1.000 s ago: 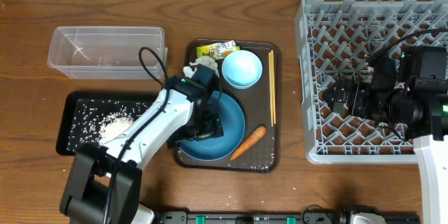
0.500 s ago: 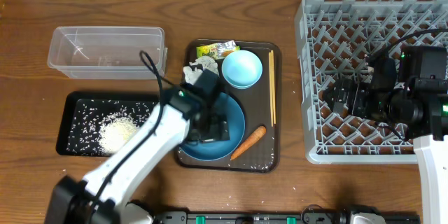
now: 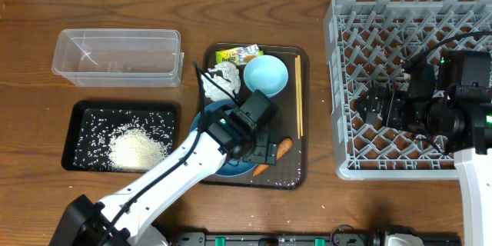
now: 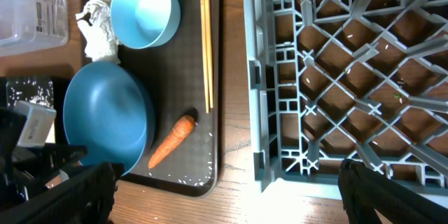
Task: Sort waste into correct bins and load items into the dishwasher rack
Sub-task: 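Lower the left gripper onto the orange carrot and grasp it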
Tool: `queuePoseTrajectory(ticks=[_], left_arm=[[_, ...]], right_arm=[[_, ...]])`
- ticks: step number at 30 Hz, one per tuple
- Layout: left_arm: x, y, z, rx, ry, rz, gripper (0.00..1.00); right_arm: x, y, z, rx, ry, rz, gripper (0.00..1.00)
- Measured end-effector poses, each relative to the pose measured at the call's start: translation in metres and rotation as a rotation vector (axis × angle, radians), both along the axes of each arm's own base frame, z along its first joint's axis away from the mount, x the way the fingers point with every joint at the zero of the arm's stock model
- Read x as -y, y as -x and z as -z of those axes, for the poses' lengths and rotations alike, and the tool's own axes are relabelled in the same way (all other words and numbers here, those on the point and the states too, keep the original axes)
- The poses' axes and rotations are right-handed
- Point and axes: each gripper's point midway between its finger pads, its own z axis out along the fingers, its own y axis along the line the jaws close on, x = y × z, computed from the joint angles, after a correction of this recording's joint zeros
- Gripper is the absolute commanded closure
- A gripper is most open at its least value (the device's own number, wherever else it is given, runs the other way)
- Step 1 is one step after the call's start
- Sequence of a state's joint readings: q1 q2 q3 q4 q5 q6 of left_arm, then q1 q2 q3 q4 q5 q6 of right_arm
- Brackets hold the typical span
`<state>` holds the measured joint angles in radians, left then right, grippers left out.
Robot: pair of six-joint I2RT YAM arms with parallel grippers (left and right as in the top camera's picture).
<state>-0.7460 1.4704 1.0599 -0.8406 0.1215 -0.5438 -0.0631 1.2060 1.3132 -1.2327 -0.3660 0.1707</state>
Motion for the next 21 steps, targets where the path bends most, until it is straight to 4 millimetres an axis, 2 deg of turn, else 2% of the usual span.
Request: queuePoseTrajectory(ticks=[2, 6, 8, 10, 12, 14, 16, 19, 21], left_arm=[[-0.014, -0.001, 0.002, -0.016, -0.036, -0.041, 0.10], [-0.054, -0.007, 0.006, -0.075, -0.105, -0.182, 0.11], [-0.072, -0.010, 0.006, -0.105, -0.122, -0.248, 0.14], [-0.077, -0.011, 0.006, -0.127, -0.100, -0.263, 0.15], [-0.068, -0.010, 0.005, -0.143, -0.045, -0.213, 0.15], [-0.048, -0.008, 0.002, -0.148, 0.033, -0.120, 0.15], [-0.027, -0.003, -0.002, -0.137, 0.094, -0.015, 0.25], [0.004, 0.009, -0.006, -0.113, 0.154, 0.132, 0.29], [0.020, 0.018, -0.008, -0.105, 0.181, 0.204, 0.36]], right_arm=[[0.000, 0.000, 0.000, 0.000, 0.000, 0.000, 0.01], [0.000, 0.000, 0.000, 0.000, 0.000, 0.000, 0.01], [0.000, 0.000, 0.000, 0.000, 0.000, 0.000, 0.01], [0.000, 0.000, 0.000, 0.000, 0.000, 0.000, 0.01], [0.000, 0.000, 0.000, -0.001, 0.000, 0.000, 0.01], [0.000, 0.000, 0.000, 0.000, 0.000, 0.000, 0.01], [0.000, 0.000, 0.000, -0.001, 0.000, 0.000, 0.01], [0.000, 0.000, 0.000, 0.000, 0.000, 0.000, 0.01], [0.000, 0.000, 0.000, 0.000, 0.000, 0.000, 0.01]])
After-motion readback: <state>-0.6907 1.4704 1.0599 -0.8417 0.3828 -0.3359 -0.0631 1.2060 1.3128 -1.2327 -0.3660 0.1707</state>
